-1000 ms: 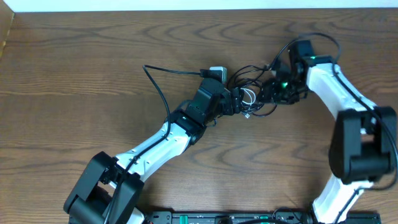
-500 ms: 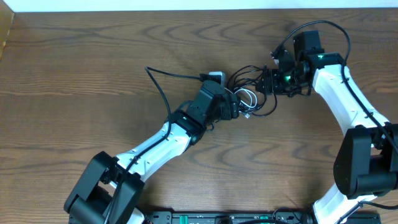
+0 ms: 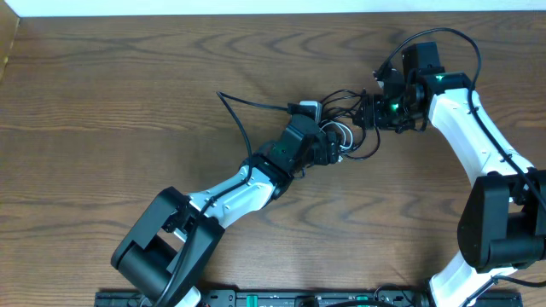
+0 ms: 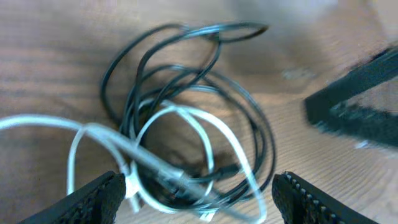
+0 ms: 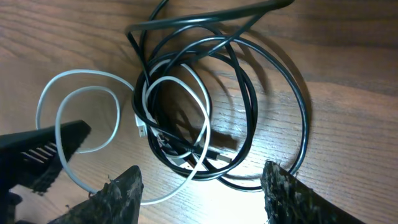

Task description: Untangle cables

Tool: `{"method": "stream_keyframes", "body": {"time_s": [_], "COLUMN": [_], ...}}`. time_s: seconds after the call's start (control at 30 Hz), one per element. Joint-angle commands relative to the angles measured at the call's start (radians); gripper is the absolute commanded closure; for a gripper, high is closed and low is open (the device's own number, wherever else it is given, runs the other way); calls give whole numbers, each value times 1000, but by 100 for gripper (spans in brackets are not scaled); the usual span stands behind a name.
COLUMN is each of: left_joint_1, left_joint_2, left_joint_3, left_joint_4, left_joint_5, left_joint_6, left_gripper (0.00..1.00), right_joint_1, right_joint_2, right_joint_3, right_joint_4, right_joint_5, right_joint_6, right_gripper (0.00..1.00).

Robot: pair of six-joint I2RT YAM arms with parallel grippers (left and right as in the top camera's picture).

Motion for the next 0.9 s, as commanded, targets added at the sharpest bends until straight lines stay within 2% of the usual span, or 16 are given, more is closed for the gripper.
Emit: {"method": "stream_keyframes", "body": {"time_s": [0.0,0.13,0.2,0.27,0.3,0.4,0.43,0.47,0.57,0.73,0.87], "left_joint_1": [0,0,0,0,0,1,1,3,19,69,77], "left_joint_2": [2,34,53,64,66,66,66,64,33,-132,-267], "left_joint_3": [2,2,2,2,2,2,2,2,2,2,2], "left_joint_4": [8,14,29,34,34,42,45,50,48,29,-19], "left_joint_5": [-50,-119,-117,-117,-117,-117,-118,-117,-86,78,105], "left_joint_6": [-43,-218,-267,-291,-291,-290,-290,-290,-278,-214,-214], "left_gripper": [19,19,24,38,51,73,87,92,92,93,92], "right_joint_1": [5,5,5,5,5,5,5,5,5,7,10], "right_joint_2": [3,3,3,3,3,3,3,3,3,3,3], "right_joint_3": [7,7,7,7,7,7,7,7,6,6,6], "right_joint_4": [2,3,2,1,1,1,1,1,0,9,29], "right_joint_5": [8,8,8,8,8,8,8,8,8,8,0], "right_joint_6": [10,10,10,10,10,10,10,10,10,9,10], "right_gripper": [42,41,42,41,42,41,41,41,39,39,39]}}
